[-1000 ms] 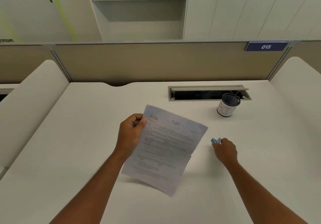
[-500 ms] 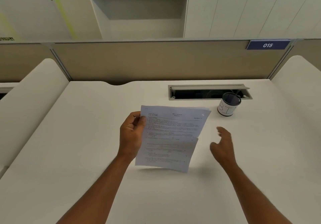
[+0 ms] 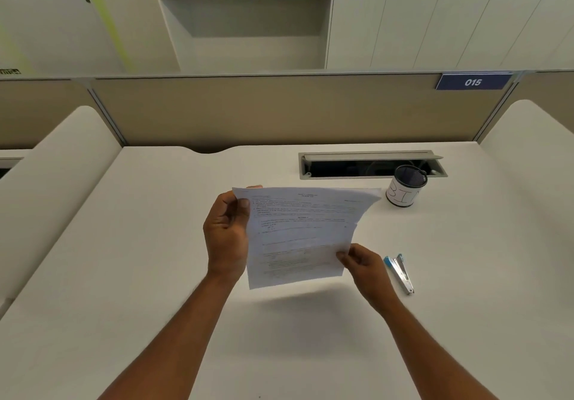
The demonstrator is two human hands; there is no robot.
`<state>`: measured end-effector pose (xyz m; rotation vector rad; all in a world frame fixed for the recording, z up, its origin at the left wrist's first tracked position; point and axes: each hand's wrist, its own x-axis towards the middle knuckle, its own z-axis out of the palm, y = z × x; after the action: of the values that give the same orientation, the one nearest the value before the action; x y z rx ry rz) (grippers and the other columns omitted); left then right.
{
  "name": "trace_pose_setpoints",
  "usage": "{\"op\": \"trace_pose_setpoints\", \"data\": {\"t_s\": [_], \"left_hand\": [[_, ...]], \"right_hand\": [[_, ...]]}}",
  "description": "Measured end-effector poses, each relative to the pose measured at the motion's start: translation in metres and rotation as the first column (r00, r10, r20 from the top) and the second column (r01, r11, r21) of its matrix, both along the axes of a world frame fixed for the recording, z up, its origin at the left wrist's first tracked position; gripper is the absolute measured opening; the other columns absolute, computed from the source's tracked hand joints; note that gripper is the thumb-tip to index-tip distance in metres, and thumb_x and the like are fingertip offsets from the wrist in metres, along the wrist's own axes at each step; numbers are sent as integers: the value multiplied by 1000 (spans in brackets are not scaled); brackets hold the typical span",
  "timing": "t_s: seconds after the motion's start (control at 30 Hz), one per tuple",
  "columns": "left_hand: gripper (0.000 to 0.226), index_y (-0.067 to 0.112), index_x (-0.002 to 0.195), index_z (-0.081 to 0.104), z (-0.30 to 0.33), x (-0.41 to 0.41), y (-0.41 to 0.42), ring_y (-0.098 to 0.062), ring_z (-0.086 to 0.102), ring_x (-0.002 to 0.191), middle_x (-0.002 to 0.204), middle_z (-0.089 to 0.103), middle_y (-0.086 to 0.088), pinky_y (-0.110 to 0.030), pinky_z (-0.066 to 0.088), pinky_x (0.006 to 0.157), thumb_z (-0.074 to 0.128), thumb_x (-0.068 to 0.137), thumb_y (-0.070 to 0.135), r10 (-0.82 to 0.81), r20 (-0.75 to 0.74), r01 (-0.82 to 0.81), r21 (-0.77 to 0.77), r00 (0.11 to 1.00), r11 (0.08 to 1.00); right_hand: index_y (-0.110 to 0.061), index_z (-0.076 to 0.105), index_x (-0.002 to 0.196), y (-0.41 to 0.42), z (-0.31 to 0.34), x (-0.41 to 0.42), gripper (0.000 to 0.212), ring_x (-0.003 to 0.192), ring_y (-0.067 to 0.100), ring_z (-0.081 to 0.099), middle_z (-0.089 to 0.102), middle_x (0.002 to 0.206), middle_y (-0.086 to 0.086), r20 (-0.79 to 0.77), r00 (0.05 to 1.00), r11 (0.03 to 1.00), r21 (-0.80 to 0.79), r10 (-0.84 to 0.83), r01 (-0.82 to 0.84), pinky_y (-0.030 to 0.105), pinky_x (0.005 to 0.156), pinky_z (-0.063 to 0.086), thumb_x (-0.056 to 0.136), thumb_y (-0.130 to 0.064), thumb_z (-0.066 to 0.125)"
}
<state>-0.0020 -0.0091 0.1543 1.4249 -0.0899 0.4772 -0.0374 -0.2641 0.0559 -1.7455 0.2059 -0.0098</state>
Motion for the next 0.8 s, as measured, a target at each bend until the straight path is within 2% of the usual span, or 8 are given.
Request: {"op": "trace_pose_setpoints", "data": {"t_s": [0.1,0.2,0.27,0.37,0.5,0.57,0.67,0.8], "left_hand": [[15,23,104,68,3,1,-1,-15,70,100,114,77,4,-23,56,75,55,102,16,-10,6,10,-2,1000,1000],[20,44,106,62,2,5,1,-5,71,90,103,77,16,-16,55,68,58,99,26,8,-102,-5,31,995,999],[27,52,112,57,-8,7,7,-2,72,96,110,76,19,-14,55,67,59,100,28,-23,-189,34,56,982,998],[35,40,129,52,-35,8,14,-8,71,103,125,70,10,-18,59,73,62,100,22,-44,-360,96,130,932,987],[36,17,133,56,-82,-7,16,-21,70,102,120,72,-9,-42,57,94,62,98,9,-28,-597,171,183,802,968],[34,15,131,61,-101,-20,14,-21,73,97,110,76,-6,-39,59,89,62,97,8,-19,-654,219,226,756,949],[32,18,128,63,-118,-33,11,-18,73,96,110,76,-6,-29,58,81,62,97,9,14,-692,238,267,722,934],[31,15,127,64,-130,-39,8,-23,71,96,111,75,-9,-32,57,81,62,96,10,67,-715,249,328,696,911]], "right_hand": [[-21,76,92,3,-4,-3,15,90,20,72,79,92,-1,5,998,998,3,-67,67,47,90,55,96,-12,64],[-29,76,91,6,-4,-7,20,87,17,72,79,92,-5,-6,994,993,40,-110,110,37,82,57,97,-15,62],[-30,76,92,7,-6,-9,21,82,15,72,79,91,-6,-18,991,990,58,-131,132,34,77,58,97,-16,62],[-24,76,89,8,-12,-13,18,76,15,69,78,87,-2,-60,984,982,79,-168,172,35,72,57,97,-15,62],[-20,75,87,7,-24,-15,15,73,13,68,79,84,-3,-143,967,972,80,-209,222,29,69,55,96,-16,64],[-19,75,86,7,-31,-15,14,74,16,70,79,82,-4,-194,952,966,59,-236,251,31,70,57,95,-17,65],[-20,75,85,6,-40,-14,15,79,21,73,78,80,-6,-257,935,967,4,-245,255,36,74,61,94,-18,64],[-17,74,82,5,-48,-13,15,82,26,72,77,82,1,-309,920,971,-85,-240,224,39,74,58,93,-21,64]]}}
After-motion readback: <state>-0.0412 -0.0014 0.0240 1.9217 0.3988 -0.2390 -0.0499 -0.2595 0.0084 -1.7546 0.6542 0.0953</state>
